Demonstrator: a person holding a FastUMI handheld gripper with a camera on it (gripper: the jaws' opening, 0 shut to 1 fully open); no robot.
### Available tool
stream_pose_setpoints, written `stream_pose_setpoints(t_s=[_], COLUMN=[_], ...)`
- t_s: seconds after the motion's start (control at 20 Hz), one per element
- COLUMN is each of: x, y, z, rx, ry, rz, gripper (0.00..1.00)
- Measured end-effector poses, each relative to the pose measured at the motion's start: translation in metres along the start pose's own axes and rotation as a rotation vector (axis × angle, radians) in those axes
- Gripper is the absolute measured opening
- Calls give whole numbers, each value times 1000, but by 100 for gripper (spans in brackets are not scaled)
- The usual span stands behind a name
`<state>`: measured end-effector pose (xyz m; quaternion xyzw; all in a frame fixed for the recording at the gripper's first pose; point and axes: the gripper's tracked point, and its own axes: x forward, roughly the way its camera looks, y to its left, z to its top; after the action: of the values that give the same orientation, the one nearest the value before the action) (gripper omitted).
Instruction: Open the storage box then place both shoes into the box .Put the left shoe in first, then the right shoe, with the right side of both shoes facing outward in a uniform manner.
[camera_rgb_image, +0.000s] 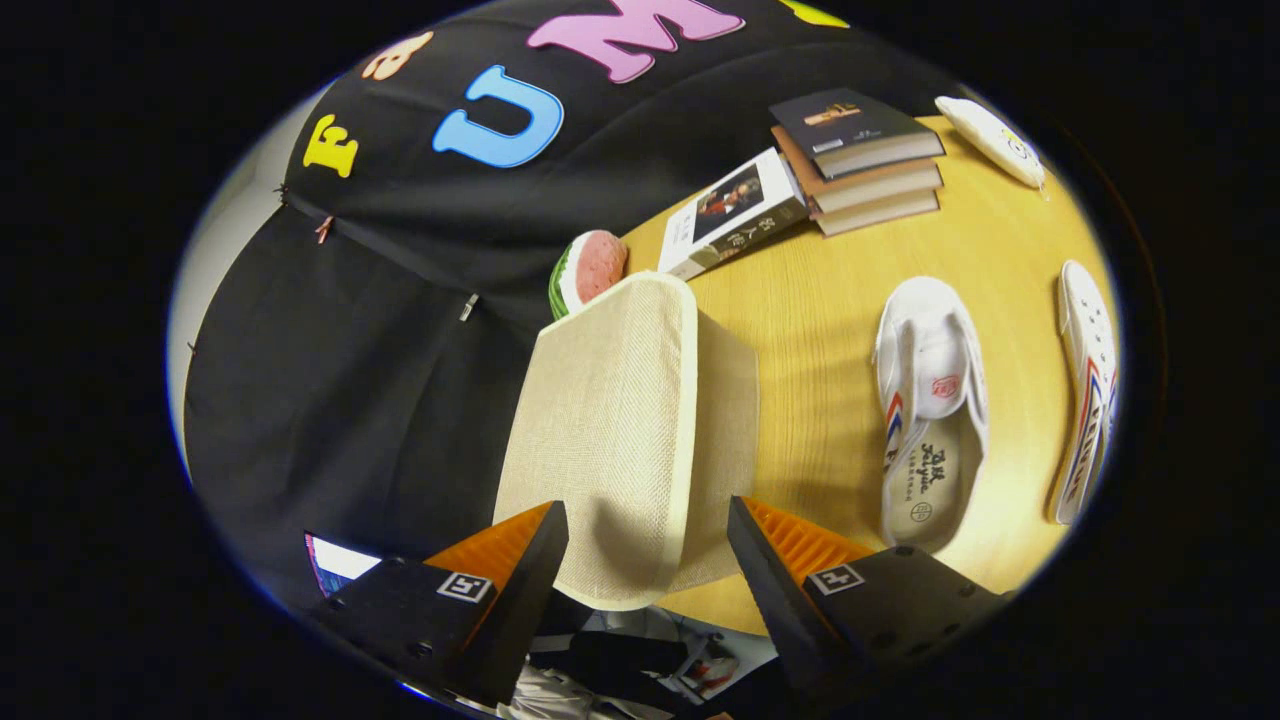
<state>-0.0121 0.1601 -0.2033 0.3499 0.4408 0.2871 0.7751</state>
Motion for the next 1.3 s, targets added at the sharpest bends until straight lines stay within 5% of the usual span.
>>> stream_pose_setpoints(t_s=[0.2,0.3,0.35,0.5,0.7,0.75,0.85,1.3], x=[17,20,21,14,7,6,3,-3], y=[2,1,0,-3,0,3,9,51], z=[-5,-2,-3,-3,9,13,13,41], rx=[66,86,90,122,138,131,89,22], ry=[74,88,100,153,168,156,149,123], rz=[38,34,28,20,18,22,17,14], gripper=[96,79,61,58,37,20,9,5])
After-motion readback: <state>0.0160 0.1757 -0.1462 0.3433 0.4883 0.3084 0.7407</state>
